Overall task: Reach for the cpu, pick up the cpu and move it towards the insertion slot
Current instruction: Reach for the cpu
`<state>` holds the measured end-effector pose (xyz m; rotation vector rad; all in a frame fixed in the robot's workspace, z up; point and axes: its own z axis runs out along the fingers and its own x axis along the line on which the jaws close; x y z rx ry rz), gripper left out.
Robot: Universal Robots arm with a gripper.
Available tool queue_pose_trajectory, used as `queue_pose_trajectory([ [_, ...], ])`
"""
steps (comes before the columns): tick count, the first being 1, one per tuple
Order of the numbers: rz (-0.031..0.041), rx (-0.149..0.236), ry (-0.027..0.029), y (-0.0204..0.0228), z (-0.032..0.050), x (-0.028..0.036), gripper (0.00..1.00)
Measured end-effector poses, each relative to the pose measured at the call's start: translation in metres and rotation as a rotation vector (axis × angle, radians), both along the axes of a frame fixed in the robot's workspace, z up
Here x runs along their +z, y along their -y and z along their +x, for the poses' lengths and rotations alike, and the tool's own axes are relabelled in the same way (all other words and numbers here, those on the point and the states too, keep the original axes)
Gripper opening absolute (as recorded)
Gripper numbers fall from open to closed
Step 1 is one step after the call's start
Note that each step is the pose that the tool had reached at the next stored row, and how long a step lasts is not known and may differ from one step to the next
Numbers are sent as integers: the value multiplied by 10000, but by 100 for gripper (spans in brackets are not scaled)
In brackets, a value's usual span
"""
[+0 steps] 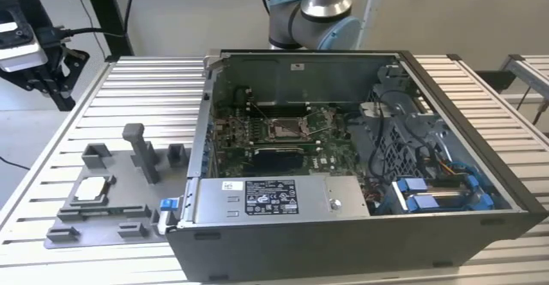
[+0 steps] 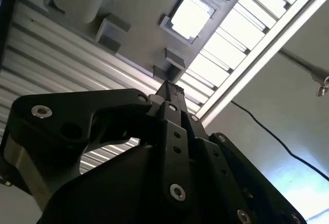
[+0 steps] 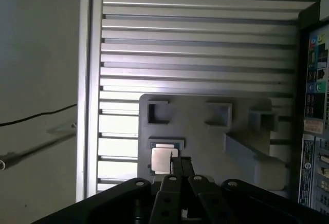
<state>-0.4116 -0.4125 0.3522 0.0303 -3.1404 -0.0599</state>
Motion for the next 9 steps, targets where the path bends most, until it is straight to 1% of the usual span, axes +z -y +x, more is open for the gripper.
queue_pose_trajectory([
  [4, 1, -1, 1, 34, -7, -9, 0],
  [9, 1, -1, 1, 97, -7, -21, 0],
])
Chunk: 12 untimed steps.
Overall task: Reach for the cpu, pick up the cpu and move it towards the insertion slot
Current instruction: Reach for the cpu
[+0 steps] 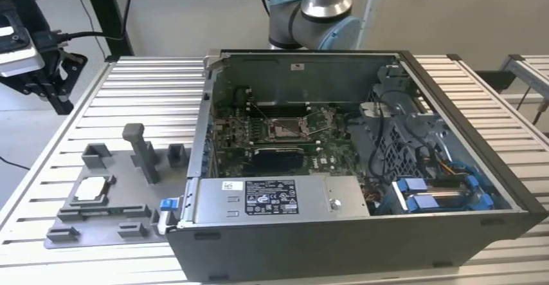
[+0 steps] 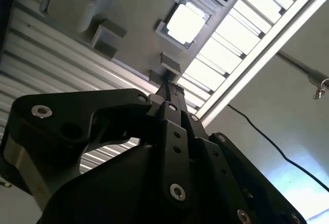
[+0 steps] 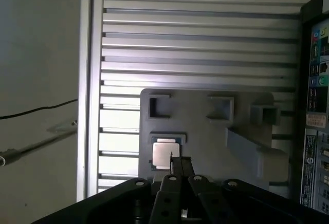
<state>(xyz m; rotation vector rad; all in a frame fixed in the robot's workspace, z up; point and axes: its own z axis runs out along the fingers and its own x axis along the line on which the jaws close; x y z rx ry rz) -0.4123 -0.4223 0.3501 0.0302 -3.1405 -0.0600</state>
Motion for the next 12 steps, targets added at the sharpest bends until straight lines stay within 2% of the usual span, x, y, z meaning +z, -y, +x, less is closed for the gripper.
queue_pose_trajectory([
  [3, 0, 3, 1, 27, 0, -4, 0],
  [12, 1, 9, 0, 29, 0, -4, 0],
])
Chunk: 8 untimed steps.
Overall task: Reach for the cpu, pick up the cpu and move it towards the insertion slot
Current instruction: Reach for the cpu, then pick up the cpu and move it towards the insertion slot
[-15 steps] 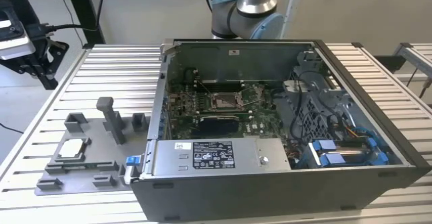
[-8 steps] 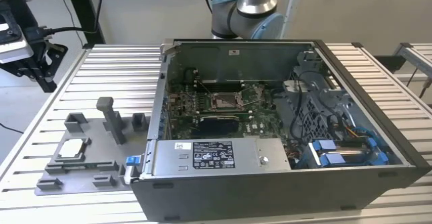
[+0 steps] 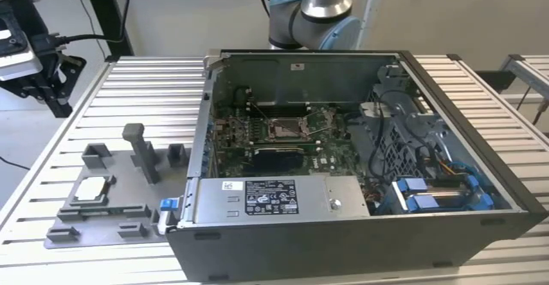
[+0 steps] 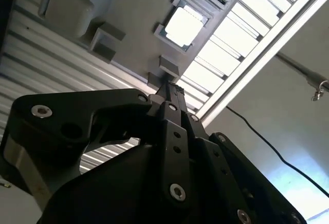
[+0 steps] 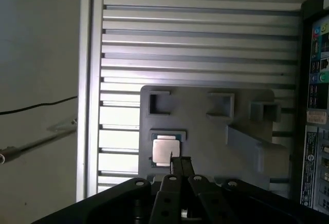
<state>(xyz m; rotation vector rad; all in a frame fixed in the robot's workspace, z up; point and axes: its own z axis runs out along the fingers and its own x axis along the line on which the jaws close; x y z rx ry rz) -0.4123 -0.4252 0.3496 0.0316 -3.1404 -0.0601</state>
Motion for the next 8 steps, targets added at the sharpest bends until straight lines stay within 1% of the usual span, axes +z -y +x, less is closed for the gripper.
queue_pose_trajectory([
  [4, 1, 2, 0, 0, 0, 0, 0],
  [8, 1, 4, 12, 1, -3, -10, 0],
])
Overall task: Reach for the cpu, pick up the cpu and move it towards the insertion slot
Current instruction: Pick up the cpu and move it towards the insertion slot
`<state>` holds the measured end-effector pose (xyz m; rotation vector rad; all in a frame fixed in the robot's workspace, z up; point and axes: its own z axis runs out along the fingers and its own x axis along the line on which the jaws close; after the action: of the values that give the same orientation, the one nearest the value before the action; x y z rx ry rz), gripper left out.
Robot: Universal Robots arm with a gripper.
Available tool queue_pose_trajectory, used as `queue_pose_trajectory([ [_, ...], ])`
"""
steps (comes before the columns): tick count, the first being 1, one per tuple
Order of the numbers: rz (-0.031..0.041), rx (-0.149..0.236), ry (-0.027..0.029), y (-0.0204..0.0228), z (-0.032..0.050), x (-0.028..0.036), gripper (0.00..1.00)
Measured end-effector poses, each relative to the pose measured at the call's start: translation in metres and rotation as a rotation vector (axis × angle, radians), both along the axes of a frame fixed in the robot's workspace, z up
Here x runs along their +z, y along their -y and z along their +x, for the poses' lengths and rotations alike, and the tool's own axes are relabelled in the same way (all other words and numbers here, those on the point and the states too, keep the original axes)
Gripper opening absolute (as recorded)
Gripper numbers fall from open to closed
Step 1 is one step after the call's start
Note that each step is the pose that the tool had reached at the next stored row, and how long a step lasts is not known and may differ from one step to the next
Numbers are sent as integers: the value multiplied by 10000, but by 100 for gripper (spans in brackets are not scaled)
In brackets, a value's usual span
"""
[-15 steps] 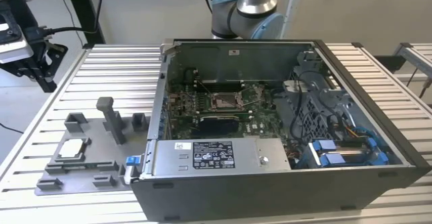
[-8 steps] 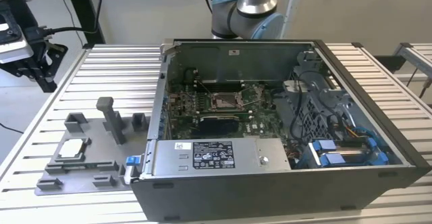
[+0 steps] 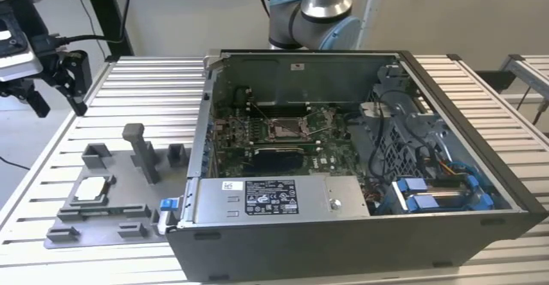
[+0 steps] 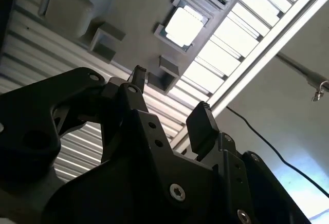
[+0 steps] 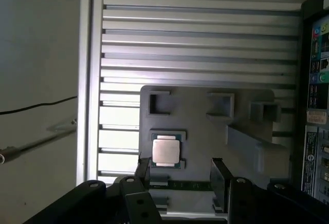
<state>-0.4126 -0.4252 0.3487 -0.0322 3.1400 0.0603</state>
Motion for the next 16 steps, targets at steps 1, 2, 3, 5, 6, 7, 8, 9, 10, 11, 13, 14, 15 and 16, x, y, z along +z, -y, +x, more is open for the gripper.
queue_pose_trajectory([
  [1, 1, -1, 3, 0, -2, -5, 0],
  [2, 0, -1, 5, 0, -4, -10, 0],
  [3, 0, -1, 6, -1, -6, -15, 0],
  [5, 0, -1, 10, -1, -9, -31, 0],
  [6, 0, -1, 10, -1, -11, -42, 0],
  [7, 1, -1, 12, -1, -12, -54, 0],
  [8, 1, -1, 13, -1, -14, -66, 0],
  [9, 0, -1, 13, -1, -17, -77, 0],
  [10, 0, -2, 15, -1, -20, -87, 0],
  [11, -1, -2, 16, 0, -25, -98, 0],
  [13, 0, -1, 18, 7, -34, -115, 0],
  [14, 0, -2, 19, 8, -36, -120, 0],
  [15, 0, -2, 18, 10, -39, -125, 0],
  [16, 0, -2, 19, 12, -41, -130, 0],
])
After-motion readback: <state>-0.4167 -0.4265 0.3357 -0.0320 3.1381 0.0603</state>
